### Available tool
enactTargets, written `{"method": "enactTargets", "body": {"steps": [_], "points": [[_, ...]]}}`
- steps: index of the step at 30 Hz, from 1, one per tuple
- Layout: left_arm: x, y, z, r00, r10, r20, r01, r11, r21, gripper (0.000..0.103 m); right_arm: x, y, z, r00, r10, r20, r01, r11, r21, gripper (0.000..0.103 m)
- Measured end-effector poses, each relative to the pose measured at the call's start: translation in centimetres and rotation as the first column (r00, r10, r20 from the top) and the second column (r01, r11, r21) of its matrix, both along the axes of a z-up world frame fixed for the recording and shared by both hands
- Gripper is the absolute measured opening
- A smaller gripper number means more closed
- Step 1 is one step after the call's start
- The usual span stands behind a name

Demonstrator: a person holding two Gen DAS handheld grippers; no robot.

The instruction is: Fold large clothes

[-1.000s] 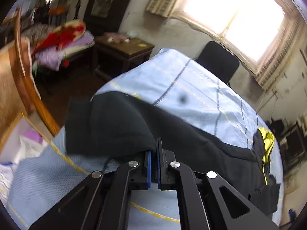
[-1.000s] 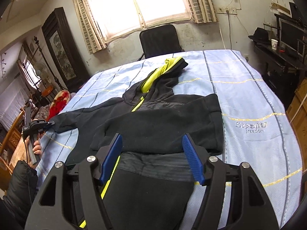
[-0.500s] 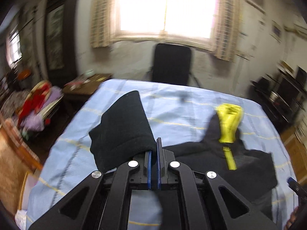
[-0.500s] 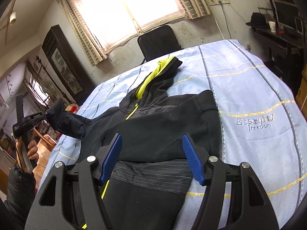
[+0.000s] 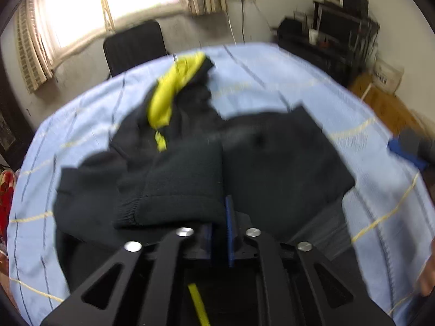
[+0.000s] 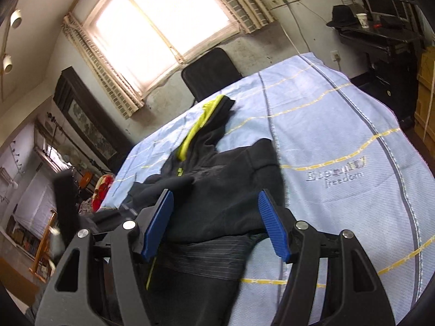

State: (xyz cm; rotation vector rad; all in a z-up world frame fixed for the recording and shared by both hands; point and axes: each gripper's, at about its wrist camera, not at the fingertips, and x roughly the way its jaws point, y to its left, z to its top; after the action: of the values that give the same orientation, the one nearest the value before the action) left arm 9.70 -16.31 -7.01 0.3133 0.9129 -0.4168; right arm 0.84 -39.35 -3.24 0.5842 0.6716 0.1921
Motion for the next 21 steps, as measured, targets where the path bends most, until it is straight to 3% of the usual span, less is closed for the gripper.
{"method": "enactTargets", "body": {"steps": [1,2,4,6,10,15,21], "points": [[-0.2,0.1,-0.3,1.000,-0.005,0.000,0.005,1.000,0.003,0.038,0.1,-0.2,-0.2,1.000,-0.005,-0.009,0.005,1.000,-0.001,0.064],[-0.7,0.8,-0.2,1.000,-0.013,0.016,0.013,1.000,-0.002,0.043,0.2,-0.3,-0.3,1.000,-0.005,-0.014,0.005,1.000,0.002,0.064],[-1.6,2.1,0.7,0.999,-0.020,0.048,0.020,1.000,-0.010,0.064,0.3,-0.2,-0.6,1.000,0.003,-0.023,-0.003,1.000,0.002,0.064],[-2.2,4.8,2.1,0.995,0.007,0.096,-0.004,1.000,-0.027,0.076,0.4,0.3,-0.7,1.000,0.013,-0.025,-0.014,1.000,-0.019,0.064],[-1.1,11.2,3.9,0.985,0.124,0.122,-0.119,0.992,-0.052,0.077,0.5,2.8,-0.5,0.997,0.074,-0.017,-0.075,0.992,-0.101,0.064],[3.7,18.9,3.4,0.933,0.353,0.066,-0.347,0.934,-0.086,0.076,2.2,9.2,0.4,0.976,0.209,-0.067,-0.218,0.950,-0.221,0.064],[6.9,20.3,1.3,0.910,0.412,0.051,-0.408,0.910,-0.068,0.076,5.3,19.7,2.2,0.930,0.342,-0.136,-0.362,0.784,-0.504,0.064]]}}
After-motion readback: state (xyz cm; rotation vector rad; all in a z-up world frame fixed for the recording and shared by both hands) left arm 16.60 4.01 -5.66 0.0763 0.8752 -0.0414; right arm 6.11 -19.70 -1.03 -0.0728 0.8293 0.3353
